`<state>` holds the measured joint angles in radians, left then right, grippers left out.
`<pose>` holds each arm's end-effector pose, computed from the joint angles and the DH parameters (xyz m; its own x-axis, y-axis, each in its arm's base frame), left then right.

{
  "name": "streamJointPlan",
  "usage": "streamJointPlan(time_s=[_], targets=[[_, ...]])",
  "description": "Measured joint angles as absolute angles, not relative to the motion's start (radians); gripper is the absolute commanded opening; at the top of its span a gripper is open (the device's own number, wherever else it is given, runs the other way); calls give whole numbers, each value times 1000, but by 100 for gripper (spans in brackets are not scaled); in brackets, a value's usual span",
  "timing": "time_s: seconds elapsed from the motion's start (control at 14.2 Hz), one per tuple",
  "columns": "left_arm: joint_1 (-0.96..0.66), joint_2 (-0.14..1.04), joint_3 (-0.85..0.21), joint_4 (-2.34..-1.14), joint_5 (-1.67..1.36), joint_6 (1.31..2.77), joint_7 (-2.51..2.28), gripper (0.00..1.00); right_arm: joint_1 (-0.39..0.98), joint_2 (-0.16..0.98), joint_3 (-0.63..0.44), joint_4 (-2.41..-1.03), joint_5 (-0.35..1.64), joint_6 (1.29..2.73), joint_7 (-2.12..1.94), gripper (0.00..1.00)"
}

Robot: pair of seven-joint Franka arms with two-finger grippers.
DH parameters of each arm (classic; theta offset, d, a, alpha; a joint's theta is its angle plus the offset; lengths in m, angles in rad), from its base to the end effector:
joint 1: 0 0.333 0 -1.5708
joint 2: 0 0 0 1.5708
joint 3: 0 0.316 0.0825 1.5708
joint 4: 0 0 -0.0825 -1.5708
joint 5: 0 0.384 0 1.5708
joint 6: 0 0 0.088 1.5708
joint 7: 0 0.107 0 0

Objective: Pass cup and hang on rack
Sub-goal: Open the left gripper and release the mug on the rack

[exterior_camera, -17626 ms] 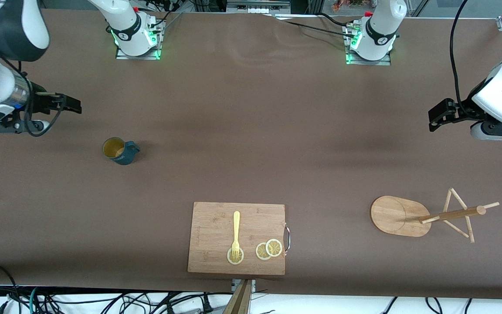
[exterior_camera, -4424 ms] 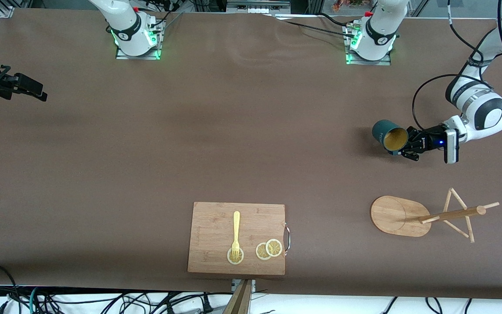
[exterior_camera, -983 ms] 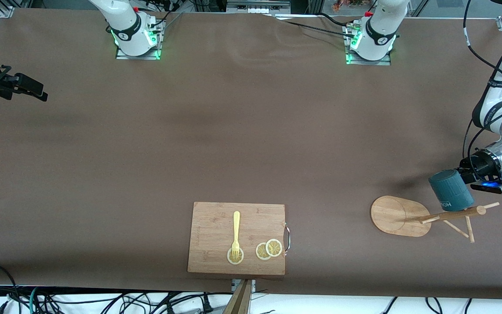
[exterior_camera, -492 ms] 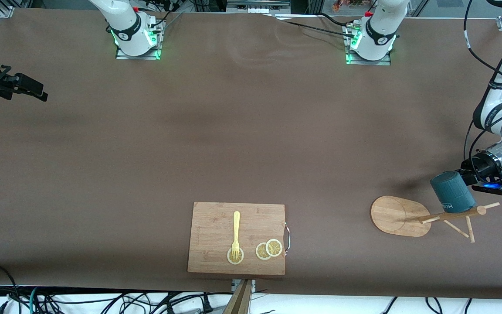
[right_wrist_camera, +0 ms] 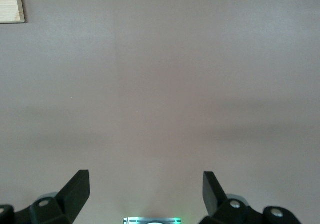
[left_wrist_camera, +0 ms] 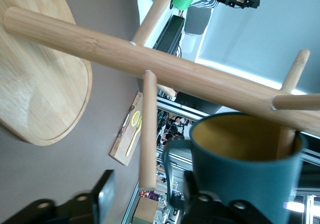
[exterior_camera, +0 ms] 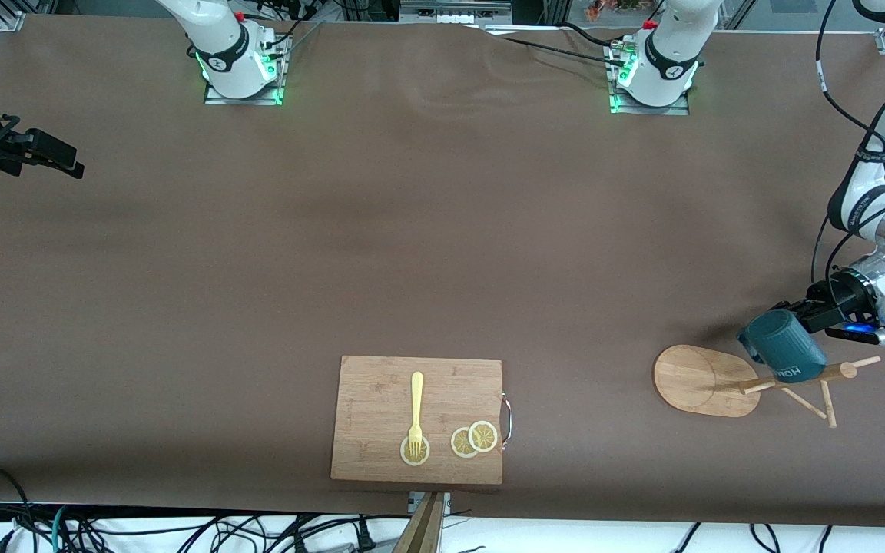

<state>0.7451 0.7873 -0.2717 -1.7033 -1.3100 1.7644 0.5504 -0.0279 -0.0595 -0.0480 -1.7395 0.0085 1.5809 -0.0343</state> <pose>0.5987 0.2301 0.1744 0.8275 0.4651 -0.3145 0.3349 0.0408 0.9414 0.5298 -0.0400 0.5783 0.9943 -0.0409 -0.0986 -0.0426 -0.9990 -0.0147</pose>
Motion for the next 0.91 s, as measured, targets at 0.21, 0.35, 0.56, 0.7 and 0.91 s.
streamJointPlan(time_s=[0.21,0.35,0.56,0.7,0.91], targets=[[745,790,-268,-1701,-1274,1764,552,100,-28,-59,-48,-1740,8,1581,-34,100],[748,794,-261,-1691,-1206,1762,561,100,-28,-59,-48,-1739,8,1581,-34,100],[774,794,-251,-1652,-1089,1674,595,100,-28,-59,-48,-1739,8,1581,-34,100],[807,794,-248,-1639,-1003,1644,633,100,-28,-59,-48,-1740,9,1581,-34,100],[853,791,-248,-1593,-887,1601,676,100,-28,-60,-48,-1739,9,1581,-34,100]])
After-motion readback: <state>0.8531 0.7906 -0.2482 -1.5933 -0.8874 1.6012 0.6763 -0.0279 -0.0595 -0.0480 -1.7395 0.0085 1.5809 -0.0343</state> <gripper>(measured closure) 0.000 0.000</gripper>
